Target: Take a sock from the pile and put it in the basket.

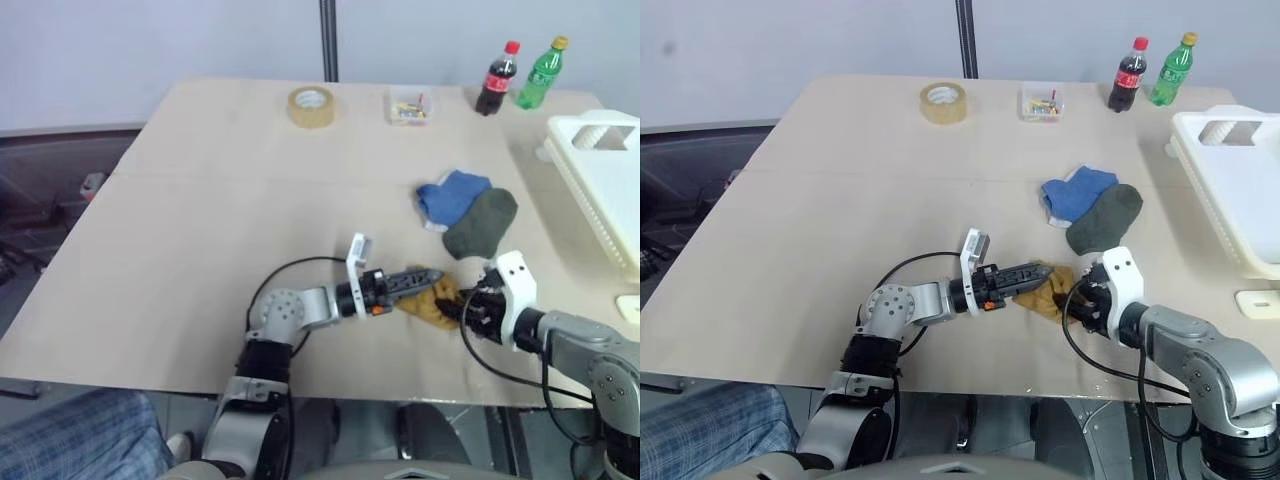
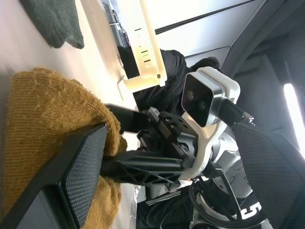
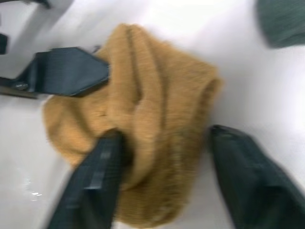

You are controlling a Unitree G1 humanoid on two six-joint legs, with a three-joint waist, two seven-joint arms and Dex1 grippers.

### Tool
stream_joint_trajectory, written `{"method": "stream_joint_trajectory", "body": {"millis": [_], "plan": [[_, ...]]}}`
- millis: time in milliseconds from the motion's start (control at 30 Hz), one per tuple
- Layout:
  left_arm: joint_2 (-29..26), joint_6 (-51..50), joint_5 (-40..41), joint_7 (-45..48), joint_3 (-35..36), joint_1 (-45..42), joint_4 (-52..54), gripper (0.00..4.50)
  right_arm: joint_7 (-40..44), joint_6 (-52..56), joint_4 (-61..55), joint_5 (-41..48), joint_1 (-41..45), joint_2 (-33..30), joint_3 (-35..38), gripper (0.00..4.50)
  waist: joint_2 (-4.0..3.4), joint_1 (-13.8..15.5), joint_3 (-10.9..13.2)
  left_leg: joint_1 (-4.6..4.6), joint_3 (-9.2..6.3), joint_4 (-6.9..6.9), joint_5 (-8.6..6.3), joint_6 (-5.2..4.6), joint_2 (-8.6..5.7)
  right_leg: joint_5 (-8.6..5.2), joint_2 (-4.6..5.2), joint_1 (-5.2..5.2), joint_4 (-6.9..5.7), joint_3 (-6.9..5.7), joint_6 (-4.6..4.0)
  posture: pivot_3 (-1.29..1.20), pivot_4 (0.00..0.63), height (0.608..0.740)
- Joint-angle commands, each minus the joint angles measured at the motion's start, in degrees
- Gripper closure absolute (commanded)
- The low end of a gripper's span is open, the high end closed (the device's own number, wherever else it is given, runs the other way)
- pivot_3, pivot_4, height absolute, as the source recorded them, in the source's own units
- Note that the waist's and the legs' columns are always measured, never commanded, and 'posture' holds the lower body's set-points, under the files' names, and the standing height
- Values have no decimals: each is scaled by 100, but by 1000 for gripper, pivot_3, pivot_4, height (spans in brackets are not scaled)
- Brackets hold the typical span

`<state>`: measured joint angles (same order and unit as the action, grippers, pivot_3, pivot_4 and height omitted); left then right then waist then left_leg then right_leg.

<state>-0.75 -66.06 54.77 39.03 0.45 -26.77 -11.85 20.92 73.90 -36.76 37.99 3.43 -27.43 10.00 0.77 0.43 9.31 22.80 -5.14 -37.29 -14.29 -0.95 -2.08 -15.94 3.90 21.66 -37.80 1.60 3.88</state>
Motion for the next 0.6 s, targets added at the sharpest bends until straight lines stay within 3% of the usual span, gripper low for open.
{"method": "stream_joint_trajectory", "body": {"millis": [33, 100, 300, 467, 600], "plan": [[28, -33, 19, 69, 2, 36, 177, 0, 64, 267, -69, 279, -32, 64, -52, 3614, 0, 0, 0, 1, 0, 0, 0, 0, 0, 0, 0, 0, 1, 0, 0, 0, 150, 738], [33, -16, 8, 72, 7, 37, 171, 0, 69, 280, -67, 339, -20, 56, -64, 4462, 0, -2, 0, 0, 1, 0, 0, 0, 0, 0, 1, 0, 0, 1, 0, 0, 150, 738], [-82, 243, -209, 205, -153, 105, 405, 0, 16, 331, 15, 420, 63, 113, -21, 4489, 0, -26, 0, 0, 1, 0, 0, 0, 0, 0, -1, 1, 0, 1, 0, 0, 150, 738], [-1108, 2712, -1937, 1439, -1475, 709, 1556, 0, -4, 271, 185, 314, 127, -44, 33, 4489, -10, -113, -4, -1, 8, 12, 4, 7, 3, 0, 0, 3, 3, 9, -2, 0, 150, 738], [-1281, 3935, -2381, 1727, -1551, 1084, 1963, 0, 99, 212, 293, 335, 155, -228, 88, 4489, -16, -63, -4, 2, 12, 19, 1, 2, 4, 0, 16, 4, 17, 15, -5, 0, 150, 738]]}}
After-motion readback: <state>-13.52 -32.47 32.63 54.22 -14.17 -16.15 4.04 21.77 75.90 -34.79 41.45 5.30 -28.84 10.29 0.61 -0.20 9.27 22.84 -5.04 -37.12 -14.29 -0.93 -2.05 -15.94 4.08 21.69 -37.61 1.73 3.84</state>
